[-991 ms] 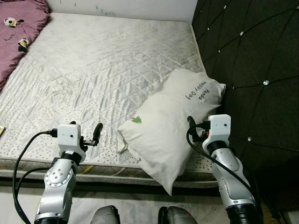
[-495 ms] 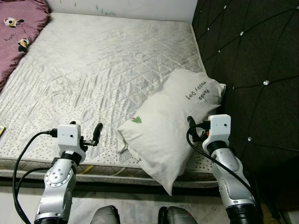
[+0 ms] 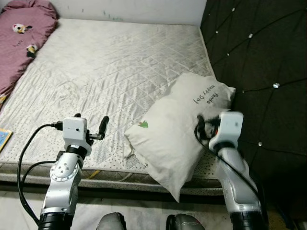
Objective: Clean up the room
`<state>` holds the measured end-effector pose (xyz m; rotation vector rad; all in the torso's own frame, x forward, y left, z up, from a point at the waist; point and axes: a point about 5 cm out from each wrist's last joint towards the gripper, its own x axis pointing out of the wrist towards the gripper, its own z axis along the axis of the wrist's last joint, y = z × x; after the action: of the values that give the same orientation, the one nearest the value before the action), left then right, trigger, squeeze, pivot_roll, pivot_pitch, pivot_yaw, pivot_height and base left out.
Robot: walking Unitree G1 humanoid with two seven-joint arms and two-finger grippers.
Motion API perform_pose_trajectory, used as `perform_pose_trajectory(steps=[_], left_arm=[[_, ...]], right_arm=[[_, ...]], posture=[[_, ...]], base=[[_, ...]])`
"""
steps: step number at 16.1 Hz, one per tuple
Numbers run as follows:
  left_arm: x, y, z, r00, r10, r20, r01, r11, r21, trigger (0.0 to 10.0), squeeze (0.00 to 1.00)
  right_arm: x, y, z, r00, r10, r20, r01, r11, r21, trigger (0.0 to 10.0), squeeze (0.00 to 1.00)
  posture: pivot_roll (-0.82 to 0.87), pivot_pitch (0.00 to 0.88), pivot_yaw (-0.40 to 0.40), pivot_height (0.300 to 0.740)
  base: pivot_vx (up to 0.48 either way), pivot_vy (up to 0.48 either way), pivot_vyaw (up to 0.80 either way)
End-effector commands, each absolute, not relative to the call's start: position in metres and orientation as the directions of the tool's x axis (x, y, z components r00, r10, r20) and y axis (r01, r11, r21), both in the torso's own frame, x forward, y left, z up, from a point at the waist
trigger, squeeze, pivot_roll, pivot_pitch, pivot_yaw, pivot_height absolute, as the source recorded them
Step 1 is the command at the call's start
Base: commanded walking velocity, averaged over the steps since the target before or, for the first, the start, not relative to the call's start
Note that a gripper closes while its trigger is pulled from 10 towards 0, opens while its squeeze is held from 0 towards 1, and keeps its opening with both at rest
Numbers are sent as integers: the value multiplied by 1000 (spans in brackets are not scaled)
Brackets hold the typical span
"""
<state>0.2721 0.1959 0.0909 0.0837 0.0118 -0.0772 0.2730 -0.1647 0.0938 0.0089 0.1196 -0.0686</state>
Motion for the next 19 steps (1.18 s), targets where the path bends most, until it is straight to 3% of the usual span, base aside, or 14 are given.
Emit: perform_pose_trajectory(steps=[1, 3, 14, 19], left_arm=[[271, 194, 88, 997, -72, -32, 74, 993, 87, 10000, 0], [270, 194, 88, 996, -78, -33, 80, 994, 75, 10000, 0], [271, 199, 94, 997, -77, -29, 79, 993, 90, 10000, 0], [265, 209, 94, 998, -50, -27, 53, 991, 123, 10000, 0]], right_arm=[[274, -169, 96, 990, -82, -111, 86, 996, 32, 10000, 0], [276, -170, 98, 991, -77, -107, 79, 997, 21, 10000, 0], [284, -170, 104, 993, -73, -97, 77, 996, 39, 10000, 0], [284, -167, 107, 996, -46, -79, 49, 998, 37, 10000, 0]], posture=[[10, 90, -16, 740], [11, 90, -18, 740], [47, 146, -22, 740], [42, 152, -29, 740]], base=[[0, 0, 0], [0, 0, 0], [0, 0, -773], [0, 0, 0]])
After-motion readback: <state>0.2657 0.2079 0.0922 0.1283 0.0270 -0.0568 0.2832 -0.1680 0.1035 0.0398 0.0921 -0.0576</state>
